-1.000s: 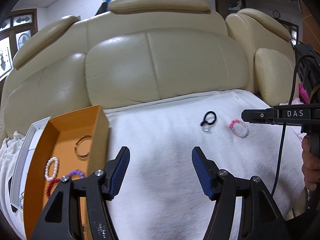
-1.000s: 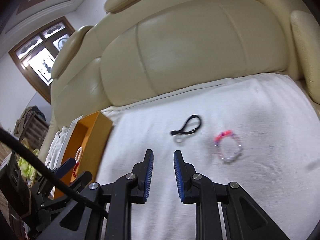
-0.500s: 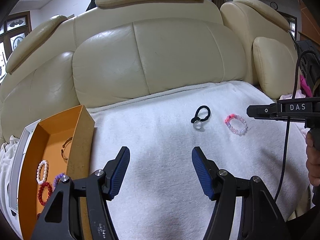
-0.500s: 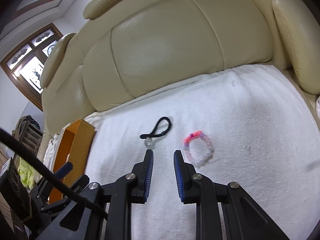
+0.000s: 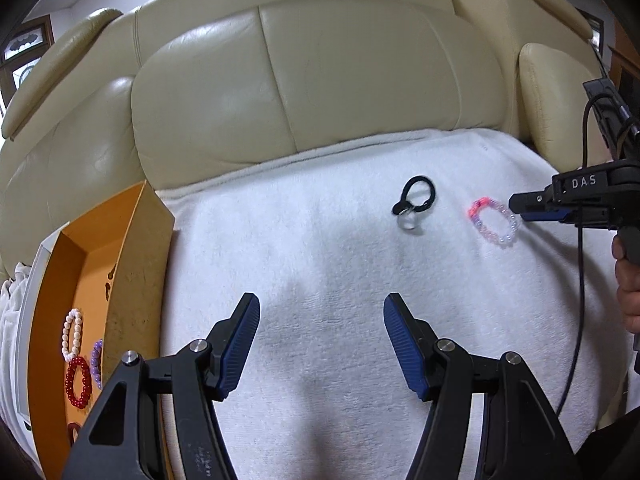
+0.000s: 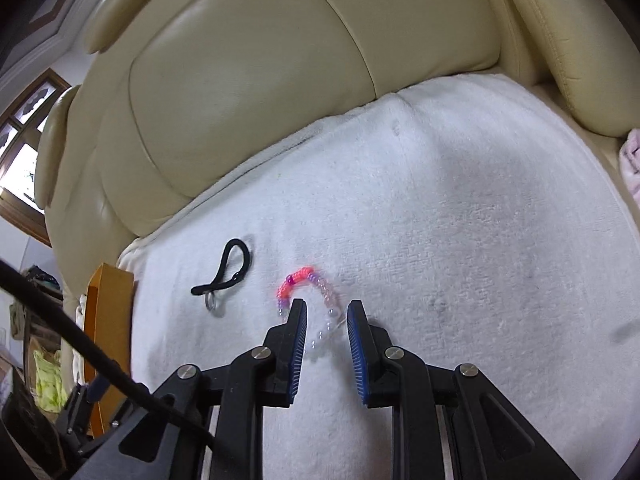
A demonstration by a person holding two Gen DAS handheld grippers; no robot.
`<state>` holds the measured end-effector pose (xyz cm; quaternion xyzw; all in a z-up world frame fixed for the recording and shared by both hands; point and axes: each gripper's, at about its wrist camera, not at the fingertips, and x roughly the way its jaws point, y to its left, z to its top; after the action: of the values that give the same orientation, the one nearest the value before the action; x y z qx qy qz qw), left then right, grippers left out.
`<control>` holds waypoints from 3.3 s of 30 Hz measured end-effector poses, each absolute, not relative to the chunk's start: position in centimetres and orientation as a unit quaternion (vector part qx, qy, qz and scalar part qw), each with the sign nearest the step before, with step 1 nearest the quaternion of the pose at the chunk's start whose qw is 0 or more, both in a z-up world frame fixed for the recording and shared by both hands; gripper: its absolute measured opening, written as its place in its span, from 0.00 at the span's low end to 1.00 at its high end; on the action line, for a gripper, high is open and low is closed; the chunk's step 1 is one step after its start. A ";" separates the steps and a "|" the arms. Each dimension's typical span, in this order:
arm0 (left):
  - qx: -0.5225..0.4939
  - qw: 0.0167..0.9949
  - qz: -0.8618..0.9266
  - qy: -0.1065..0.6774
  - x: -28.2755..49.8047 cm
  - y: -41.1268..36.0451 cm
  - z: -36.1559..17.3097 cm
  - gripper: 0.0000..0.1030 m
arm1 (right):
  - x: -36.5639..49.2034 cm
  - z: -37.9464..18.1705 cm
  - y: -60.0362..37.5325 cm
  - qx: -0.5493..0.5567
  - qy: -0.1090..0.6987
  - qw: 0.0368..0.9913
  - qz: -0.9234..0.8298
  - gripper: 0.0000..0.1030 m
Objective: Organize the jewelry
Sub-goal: 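Grasp the black hook keychain with the left tool while the right tool grasps the pink bead bracelet, then carry the keychain and pink bracelet into the orange box and release both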
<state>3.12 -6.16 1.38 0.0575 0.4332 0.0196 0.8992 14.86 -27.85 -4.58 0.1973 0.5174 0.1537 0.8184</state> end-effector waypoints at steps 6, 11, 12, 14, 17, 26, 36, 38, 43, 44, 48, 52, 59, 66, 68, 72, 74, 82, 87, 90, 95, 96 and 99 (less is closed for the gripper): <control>0.053 0.897 0.023 0.439 3.3 -5.3 0.7 0.63 | 16.0 -5.4 -26.4 0.178 0.524 0.821 0.143 0.23; 0.019 0.901 0.009 0.434 4.5 -4.6 0.9 0.63 | 15.8 -5.1 -24.9 0.124 0.514 0.838 0.137 0.08; 0.010 0.901 0.003 0.433 5.1 -4.8 1.0 0.63 | 15.7 -5.0 -24.9 0.123 0.512 0.839 0.138 0.08; -0.007 0.900 -0.007 0.436 6.3 -5.3 1.2 0.63 | 15.5 -4.5 -25.4 0.127 0.509 0.840 0.139 0.08; 0.003 0.900 -0.021 0.436 8.1 -7.4 0.8 0.63 | 15.4 -4.1 -26.4 0.136 0.504 0.842 0.137 0.08; -0.015 0.885 -0.042 0.464 12.5 -10.2 -1.9 0.63 | 15.6 -3.2 -29.1 0.169 0.492 0.844 0.130 0.08; -0.033 0.889 -0.053 0.454 14.1 -9.9 -2.8 0.22 | 15.7 -3.7 -29.5 0.186 0.498 0.837 0.131 0.08; -0.033 0.889 -0.061 0.454 13.8 -9.9 -2.7 0.12 | 15.8 -3.8 -29.5 0.185 0.500 0.836 0.129 0.09; -0.019 0.889 -0.068 0.453 11.9 -10.0 -2.1 0.11 | 16.0 -4.3 -29.4 0.183 0.512 0.831 0.121 0.11; -0.017 0.888 -0.069 0.453 11.5 -10.0 -2.0 0.10 | 16.1 -4.4 -29.4 0.182 0.513 0.831 0.120 0.11; -0.014 0.891 -0.075 0.447 9.8 -9.6 -0.9 0.10 | 16.0 -4.7 -28.2 0.152 0.514 0.836 0.116 0.19; -0.022 0.897 -0.070 0.436 7.8 -8.7 0.8 0.10 | 15.6 -4.2 -26.9 0.106 0.502 0.851 0.115 0.08; -0.040 0.912 -0.047 0.406 5.8 -7.1 4.6 0.10 | 13.8 -0.5 -24.8 0.099 0.448 0.875 0.153 0.08; -0.069 0.922 -0.026 0.379 3.0 -3.7 8.3 0.10 | 11.3 3.3 -20.2 0.101 0.396 0.886 0.219 0.08; -0.085 0.924 -0.018 0.373 2.1 -2.0 9.4 0.10 | 10.4 4.1 -18.6 0.099 0.385 0.886 0.238 0.08; -0.110 0.926 0.011 0.360 0.6 2.2 10.9 0.10 | 8.6 5.3 -16.2 0.105 0.368 0.883 0.273 0.08; -0.118 0.927 0.033 0.354 -0.2 5.0 11.3 0.10 | 7.8 5.8 -14.9 0.101 0.361 0.883 0.284 0.08; -0.165 0.905 0.163 0.357 -2.8 17.4 10.1 0.10 | 6.7 6.9 -8.1 0.093 0.374 0.861 0.333 0.08; -0.217 0.885 0.176 0.373 -3.2 22.0 8.0 0.10 | 7.1 8.2 -0.7 0.083 0.387 0.835 0.382 0.08; -0.231 0.882 0.177 0.370 -3.5 23.3 7.6 0.10 | 8.0 8.0 4.4 0.065 0.405 0.819 0.400 0.08; -0.233 0.891 0.174 0.349 -3.6 24.3 8.7 0.10 | 9.7 5.7 11.8 0.027 0.464 0.788 0.403 0.08; -0.234 0.890 0.171 0.351 -3.4 24.6 8.6 0.10 | 10.1 5.2 13.0 0.017 0.472 0.785 0.401 0.08; -0.246 0.881 0.168 0.367 -2.7 25.5 7.5 0.10 | 11.3 3.6 16.2 0.006 0.502 0.771 0.392 0.08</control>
<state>-2.69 25.48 7.54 -0.2463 0.3669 0.1679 0.8812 11.34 16.23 3.56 0.0059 0.5022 0.3918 0.7709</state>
